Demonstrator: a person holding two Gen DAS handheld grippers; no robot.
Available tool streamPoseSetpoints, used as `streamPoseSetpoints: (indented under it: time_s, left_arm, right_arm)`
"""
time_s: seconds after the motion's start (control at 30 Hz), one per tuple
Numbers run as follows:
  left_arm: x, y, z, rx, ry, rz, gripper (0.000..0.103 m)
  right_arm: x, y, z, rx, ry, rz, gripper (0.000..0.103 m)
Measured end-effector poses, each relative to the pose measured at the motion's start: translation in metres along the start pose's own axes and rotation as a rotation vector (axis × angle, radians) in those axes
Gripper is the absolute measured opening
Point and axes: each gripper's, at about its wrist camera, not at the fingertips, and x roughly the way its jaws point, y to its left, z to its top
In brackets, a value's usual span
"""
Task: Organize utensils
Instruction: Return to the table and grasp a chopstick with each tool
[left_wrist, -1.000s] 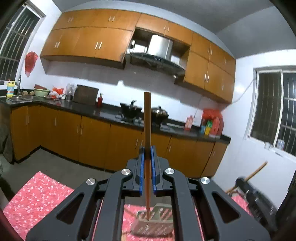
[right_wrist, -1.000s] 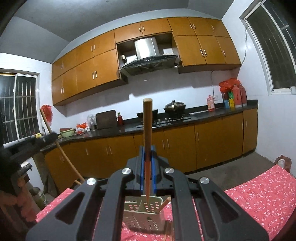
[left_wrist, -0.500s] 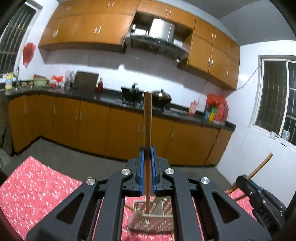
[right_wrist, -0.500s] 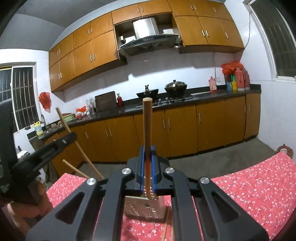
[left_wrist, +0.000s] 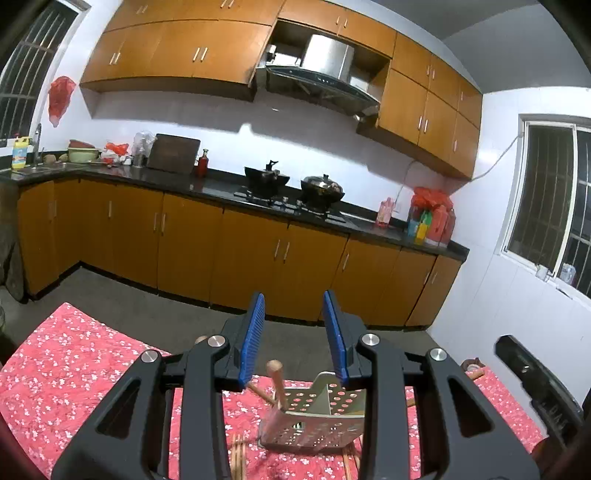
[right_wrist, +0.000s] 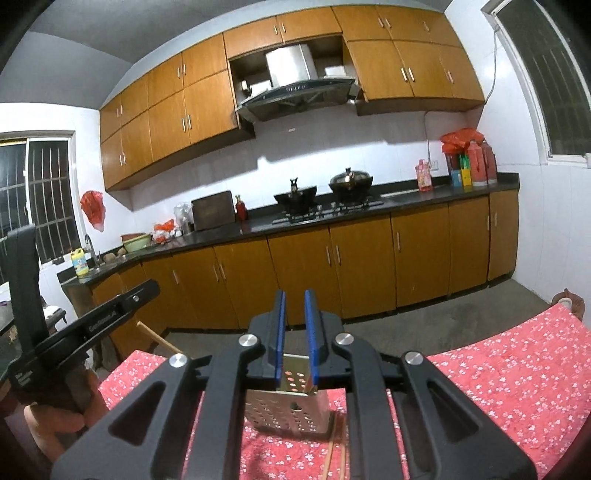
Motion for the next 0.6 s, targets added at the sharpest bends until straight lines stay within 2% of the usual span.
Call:
streamPoseSetpoints:
  time_s: [0.1, 0.17, 0.27, 0.33, 0.4, 0.5, 0.6]
  left_arm:
    - [-0.017, 0.009, 0.001, -0.014, -0.011, 0.001, 0.033]
    - [-0.031, 0.019, -0.005, -0.022, -0.003, 0.012, 0.034]
    - [-0.045, 0.034, -0.022, -0.012, 0.037, 0.048, 0.036]
    - [-0.045, 0.042, -0.035, 0.004, 0.082, 0.084, 0.036]
    - [-0.041, 0.052, -0.057, 0.027, 0.16, 0.116, 0.036]
    - [-0.03, 0.07, -0.092, 0.032, 0.296, 0.144, 0.036]
    - [-0.021, 0.081, -0.122, 0.004, 0.411, 0.134, 0.036]
  right_arm:
    - [-0.024, -0.009, -0.002, 0.014, -0.022, -0.02, 0.013]
    - [-0.037, -0.019, -0.009, 0.022, -0.021, -0.05, 0.019]
    - [-0.045, -0.039, -0.033, 0.03, 0.035, -0.122, 0.02]
    - [-0.041, -0.055, -0.054, 0.048, 0.112, -0.157, 0.02]
    - [-0.027, -0.072, -0.086, 0.081, 0.245, -0.19, 0.021]
    - [-0.008, -0.085, -0.129, 0.134, 0.422, -0.172, 0.021]
    - [0.006, -0.083, -0.164, 0.17, 0.543, -0.128, 0.019]
